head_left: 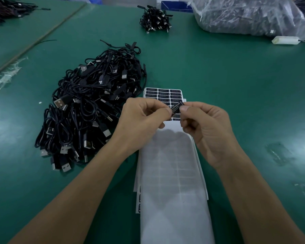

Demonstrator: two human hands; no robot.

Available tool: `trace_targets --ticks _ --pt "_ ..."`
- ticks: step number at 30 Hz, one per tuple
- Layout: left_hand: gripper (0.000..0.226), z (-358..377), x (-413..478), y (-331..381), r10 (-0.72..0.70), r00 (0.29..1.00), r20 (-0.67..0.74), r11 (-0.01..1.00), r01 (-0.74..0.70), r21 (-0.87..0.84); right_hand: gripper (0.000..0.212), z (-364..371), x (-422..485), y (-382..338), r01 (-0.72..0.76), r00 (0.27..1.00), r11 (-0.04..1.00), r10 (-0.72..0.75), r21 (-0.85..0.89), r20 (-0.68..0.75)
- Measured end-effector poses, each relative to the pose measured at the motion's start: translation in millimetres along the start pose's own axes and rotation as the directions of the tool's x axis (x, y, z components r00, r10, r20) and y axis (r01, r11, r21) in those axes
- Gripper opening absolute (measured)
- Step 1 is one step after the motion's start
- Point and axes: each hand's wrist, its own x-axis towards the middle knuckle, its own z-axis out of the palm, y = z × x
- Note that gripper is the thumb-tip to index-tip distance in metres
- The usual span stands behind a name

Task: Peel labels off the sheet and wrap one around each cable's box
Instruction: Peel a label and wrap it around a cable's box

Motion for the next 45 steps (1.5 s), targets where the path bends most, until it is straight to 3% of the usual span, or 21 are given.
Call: trace_targets --ticks 5,9,16,24,45 --pt "0.007 -1 -2 4 -0.02 1.0 0.01 0.999 0.021 -0.034 0.006 1 -1 -2 -0.062 0.998 0.994 0.061 0.088 0.014" --pt "0.016 -1 -2 5 -0.033 0.999 0.04 0.999 0.034 -0.03 0.021 2 -2 -5 -0.084 0.996 0.99 0.084 0.114 0.0" --pt "0.04 -3 0 1 -0.072 0.994 0.087 0.996 0.076 -0.046 0.025 2 -4 -6 -0.111 0.994 0.988 0.112 0.107 -0.004" --pt "0.029 -4 0 1 -0.078 0.997 0.027 0.997 0.078 -0.005 0.01 2 -3 -5 -0.109 0.993 0.992 0.112 0.069 -0.035" --pt "0.034 -5 3 -7 0.009 0.997 0.072 1.0 -0.01 0.015 0.018 3 -4 -5 -0.014 0.997 0.996 0.006 -0.09 -0.079"
